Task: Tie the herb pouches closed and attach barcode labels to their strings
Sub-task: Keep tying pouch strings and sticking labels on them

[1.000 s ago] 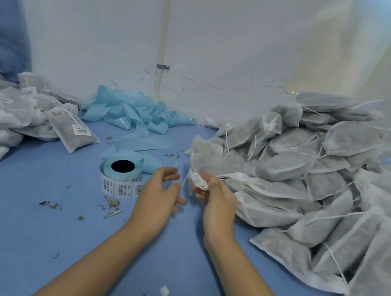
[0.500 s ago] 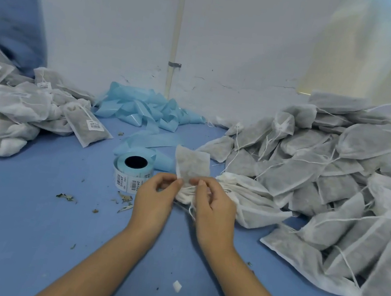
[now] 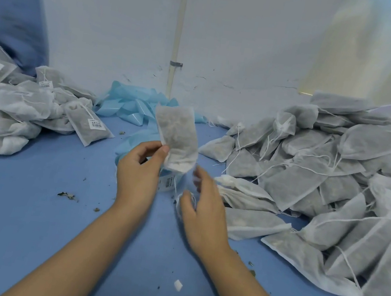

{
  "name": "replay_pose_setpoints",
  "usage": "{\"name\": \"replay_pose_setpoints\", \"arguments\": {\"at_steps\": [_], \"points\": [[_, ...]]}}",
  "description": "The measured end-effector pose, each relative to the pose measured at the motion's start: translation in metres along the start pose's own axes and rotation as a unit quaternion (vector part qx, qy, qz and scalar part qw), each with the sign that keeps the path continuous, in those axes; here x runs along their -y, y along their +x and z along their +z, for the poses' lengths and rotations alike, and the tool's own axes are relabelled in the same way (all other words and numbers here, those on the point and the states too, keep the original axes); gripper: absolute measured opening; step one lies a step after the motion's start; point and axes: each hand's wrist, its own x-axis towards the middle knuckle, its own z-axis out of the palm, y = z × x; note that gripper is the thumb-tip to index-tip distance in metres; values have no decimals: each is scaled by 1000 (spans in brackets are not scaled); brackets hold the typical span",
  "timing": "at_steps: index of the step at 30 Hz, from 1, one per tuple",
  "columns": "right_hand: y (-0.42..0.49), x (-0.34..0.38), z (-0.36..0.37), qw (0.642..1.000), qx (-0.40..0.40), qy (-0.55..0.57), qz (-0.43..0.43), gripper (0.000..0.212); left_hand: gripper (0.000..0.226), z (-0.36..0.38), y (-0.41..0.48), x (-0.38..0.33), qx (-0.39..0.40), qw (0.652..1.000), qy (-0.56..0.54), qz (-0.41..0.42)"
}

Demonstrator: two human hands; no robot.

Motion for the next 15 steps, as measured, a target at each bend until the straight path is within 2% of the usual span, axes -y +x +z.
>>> {"name": "replay_pose_setpoints", "arguments": {"at_steps": [2, 5, 8, 10, 12, 15], "points": [[1, -3, 0, 999, 29, -9, 37, 25, 13, 1, 1, -4, -5, 1000, -15, 4], [2, -4, -3, 996, -38, 39, 69, 26, 13, 3, 1, -8, -4, 1000, -23, 9], [2, -7, -4, 994, -98, -38, 4, 26, 12, 5, 1, -9, 0, 1000, -25, 12], [2, -6, -3, 992, -115, -32, -29, 26, 13, 5, 2, -9, -1, 1000, -16, 22], [3, -1, -2, 991, -101, 92, 9, 22, 15, 5, 2, -9, 9, 999, -3, 31], [6, 6, -3, 946, -46, 309, 90, 13, 14, 5, 2, -6, 52, 998, 23, 26]]}}
